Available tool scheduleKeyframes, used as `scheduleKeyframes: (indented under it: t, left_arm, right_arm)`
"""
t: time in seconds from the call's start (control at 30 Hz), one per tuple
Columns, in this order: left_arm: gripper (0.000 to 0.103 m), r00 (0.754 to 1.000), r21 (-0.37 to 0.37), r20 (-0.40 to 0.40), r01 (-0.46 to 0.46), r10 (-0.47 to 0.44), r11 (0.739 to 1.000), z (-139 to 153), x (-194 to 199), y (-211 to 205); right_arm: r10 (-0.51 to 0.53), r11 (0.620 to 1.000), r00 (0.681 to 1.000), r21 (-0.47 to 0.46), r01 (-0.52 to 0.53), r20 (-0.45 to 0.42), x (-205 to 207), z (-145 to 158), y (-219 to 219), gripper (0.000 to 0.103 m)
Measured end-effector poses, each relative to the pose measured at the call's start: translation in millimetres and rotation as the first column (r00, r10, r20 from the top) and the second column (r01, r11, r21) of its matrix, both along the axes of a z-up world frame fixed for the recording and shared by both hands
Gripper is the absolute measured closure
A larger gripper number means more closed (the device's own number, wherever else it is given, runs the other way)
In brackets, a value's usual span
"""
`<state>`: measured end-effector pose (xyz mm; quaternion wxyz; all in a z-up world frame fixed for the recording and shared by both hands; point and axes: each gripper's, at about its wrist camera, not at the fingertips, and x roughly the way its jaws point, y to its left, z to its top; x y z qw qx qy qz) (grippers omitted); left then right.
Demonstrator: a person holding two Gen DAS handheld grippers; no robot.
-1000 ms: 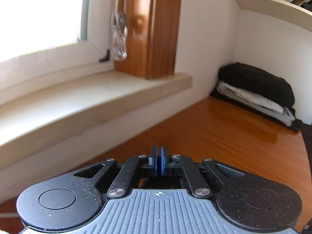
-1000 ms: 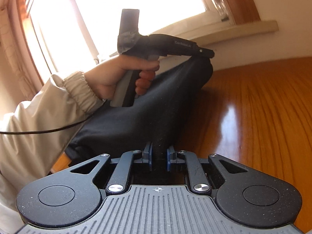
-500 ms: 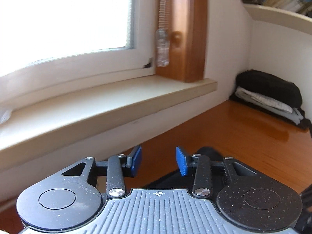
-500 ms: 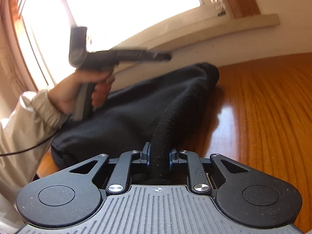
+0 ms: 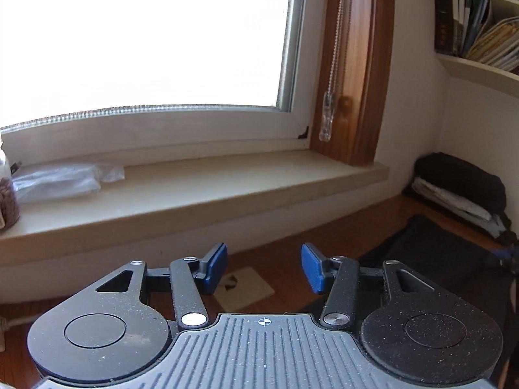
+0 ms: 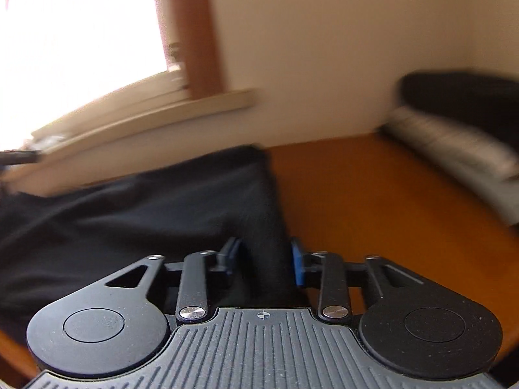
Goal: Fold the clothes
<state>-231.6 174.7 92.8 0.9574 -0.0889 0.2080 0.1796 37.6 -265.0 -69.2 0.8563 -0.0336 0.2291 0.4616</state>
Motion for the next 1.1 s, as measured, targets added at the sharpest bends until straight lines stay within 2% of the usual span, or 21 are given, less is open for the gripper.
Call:
scheduleKeyframes:
  t: [0.07,0.13,0.17,0.27,0.33,0.4,0.5,0.53,0.67,0.7,0.77,0.83,0.97,1.0,1.1]
  left_arm:
    - [0.046,1.000,-0.005,-0.021,0.012,-0.012,1.000,-4,-7,-4]
    - [0.044,0.999,-0.016,-0.030,0.022,-0.023,1.000,-8,-11,-7]
    - [0.044,0.999,-0.021,-0.035,0.027,-0.028,0.999,-11,-13,-9]
    - [0.043,0.998,-0.038,-0.049,0.043,-0.045,0.998,-18,-19,-14]
    - [0.043,0.997,-0.049,-0.058,0.053,-0.056,0.997,-22,-23,-17]
    - [0.045,0.996,-0.058,-0.067,0.060,-0.064,0.997,-26,-27,-19]
    - [0.089,0.997,-0.030,-0.075,0.001,-0.004,1.000,-29,-46,-11]
    - [0.089,0.997,-0.023,-0.076,-0.018,0.016,1.000,-29,-53,-8]
    - [0.087,0.995,-0.077,-0.055,-0.087,0.083,0.993,-32,-80,6]
    - [0.087,0.995,-0.100,-0.044,-0.088,0.084,0.991,-33,-84,7]
    - [0.078,0.998,-0.125,-0.018,-0.059,0.057,0.990,-33,-90,4]
    - [0.072,0.999,-0.103,-0.007,-0.043,0.042,0.994,-32,-92,-8]
    - [0.069,1.000,-0.097,-0.003,-0.014,0.014,0.995,-32,-87,-31]
    - [0.062,1.000,-0.093,-0.006,-0.006,0.006,0.996,-33,-85,-36]
    - [0.042,0.999,-0.011,-0.016,-0.031,0.031,0.999,-37,-75,-53]
  right_arm:
    - [-0.048,0.999,0.998,-0.003,0.049,0.050,3,5,-5,0.063]
    - [-0.046,0.999,0.996,0.010,0.045,0.074,-3,8,0,0.060]
    - [-0.036,0.999,0.996,0.010,0.036,0.085,-7,9,3,0.054]
    - [0.046,0.999,0.994,-0.016,-0.044,0.095,-21,3,19,0.053]
    - [0.097,0.994,0.989,-0.056,-0.091,0.110,-30,-5,37,0.051]
    - [0.116,0.989,0.985,-0.104,-0.103,0.129,-36,-13,51,0.044]
    - [0.121,0.985,0.982,-0.142,-0.100,0.146,-38,-23,65,0.042]
    - [0.119,0.985,0.982,-0.142,-0.099,0.143,-39,-23,66,0.042]
    - [0.128,0.984,0.985,-0.141,-0.111,0.119,-33,-24,66,0.041]
    - [0.129,0.984,0.985,-0.138,-0.113,0.115,-33,-24,66,0.041]
    - [0.129,0.984,0.984,-0.139,-0.112,0.120,-36,-25,66,0.041]
    - [0.127,0.984,0.983,-0.143,-0.107,0.134,-40,-25,65,0.041]
    - [0.124,0.985,0.982,-0.141,-0.103,0.144,-43,-26,64,0.041]
    - [0.123,0.985,0.982,-0.140,-0.103,0.144,-43,-26,64,0.041]
    - [0.121,0.985,0.982,-0.138,-0.100,0.147,-43,-26,64,0.041]
